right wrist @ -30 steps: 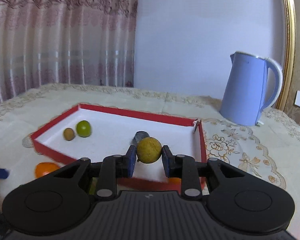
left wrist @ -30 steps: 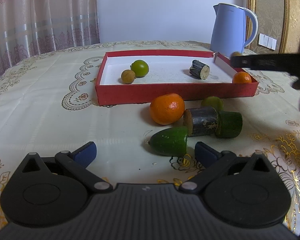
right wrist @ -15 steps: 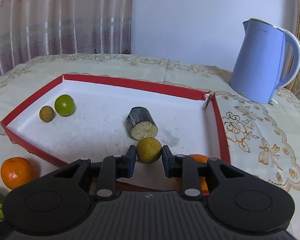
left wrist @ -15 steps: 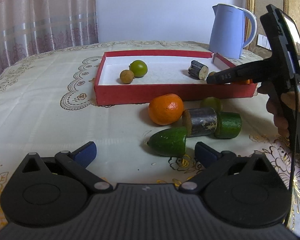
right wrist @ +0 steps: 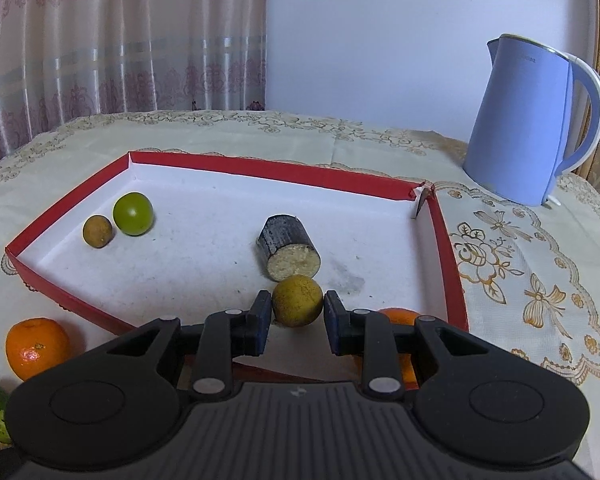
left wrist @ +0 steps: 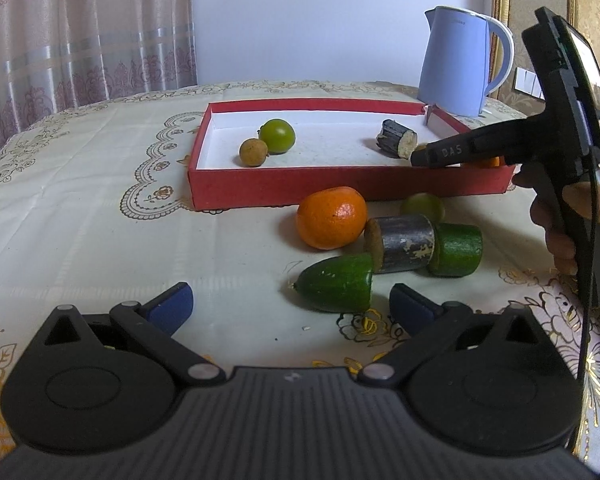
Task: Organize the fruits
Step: 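Carry the yellow lemon into the tray and open the right gripper, then lower the left gripper and close it on the dark green wedge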
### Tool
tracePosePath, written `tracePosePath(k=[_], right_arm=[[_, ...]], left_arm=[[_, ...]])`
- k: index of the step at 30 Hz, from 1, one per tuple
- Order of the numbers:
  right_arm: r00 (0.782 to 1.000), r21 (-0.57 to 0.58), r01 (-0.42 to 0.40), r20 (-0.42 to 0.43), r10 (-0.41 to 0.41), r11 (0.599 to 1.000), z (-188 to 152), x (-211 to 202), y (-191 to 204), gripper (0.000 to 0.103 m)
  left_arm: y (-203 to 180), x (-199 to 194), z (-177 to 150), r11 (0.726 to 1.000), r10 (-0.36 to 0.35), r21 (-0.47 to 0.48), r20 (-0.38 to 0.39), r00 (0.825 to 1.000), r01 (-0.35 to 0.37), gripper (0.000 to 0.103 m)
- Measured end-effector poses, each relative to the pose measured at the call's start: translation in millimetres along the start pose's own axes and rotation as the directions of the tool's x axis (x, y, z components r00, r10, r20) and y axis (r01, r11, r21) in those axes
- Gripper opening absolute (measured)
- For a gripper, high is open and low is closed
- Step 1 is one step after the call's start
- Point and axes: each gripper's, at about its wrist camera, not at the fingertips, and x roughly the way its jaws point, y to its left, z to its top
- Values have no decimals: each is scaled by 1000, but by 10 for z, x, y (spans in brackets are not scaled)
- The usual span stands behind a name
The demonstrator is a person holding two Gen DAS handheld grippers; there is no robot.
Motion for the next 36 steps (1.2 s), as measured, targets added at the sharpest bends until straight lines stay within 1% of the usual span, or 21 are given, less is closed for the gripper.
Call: tracePosePath(k=[7,12,14,15,16,17,18,21,25,27,28,30,32,34,36], right_arm=[[999,24,-25,34,24,999,14,-151,-51,30],[996,17,-33,81,31,999,-83,-443,-74,30],[995,-3,-37,91,37,999,-171,-603,-97,35],[994,-12,-38,99,39,999,-226,-684,-110,45],[994,-19,-35,108,36,999,-284,-765,-127,57],[992,-25,-28,119,31,999,-345,-844,-143,62],[991,-34,-20,132,25,999,-409,-922,-157,65],[991,-54,-20,131,27,998,-563,-1046,-191,65],[994,-29,-35,104,38,999,-677,-987,-243,65],[996,-8,-42,81,42,999,-692,-905,-266,65],[996,6,-57,70,56,998,-698,-871,-282,65],[995,35,-85,50,83,996,-698,-834,-316,65],[996,45,-84,40,82,995,-697,-814,-319,65],[997,40,-78,1,78,996,-699,-761,-306,66],[997,43,-82,-5,82,996,-703,-752,-310,67]], left_arm=[[9,3,-2,1000,1,0,-1,1000,-1,103],[18,7,-19,1000,5,0,-2,1000,-5,103],[18,7,-17,1000,4,-2,-2,1000,-4,103],[19,9,-15,1000,4,-2,-2,1000,-4,103],[20,6,-19,1000,4,-2,-2,1000,-4,103],[21,6,-19,1000,4,-2,-2,1000,-4,103],[21,6,-19,1000,4,-2,-2,1000,-4,103],[23,6,-20,1000,5,0,-2,1000,-5,103],[16,12,-11,1000,27,-6,-1,1000,-27,103],[12,21,7,999,47,-16,-1,999,-47,103],[9,22,9,998,63,-21,1,998,-63,103],[-9,27,22,997,73,-10,5,997,-73,103],[-33,27,25,996,94,3,8,996,-94,103],[-58,26,33,994,107,11,10,994,-107,103],[-69,23,37,993,121,6,7,993,-121,103]])
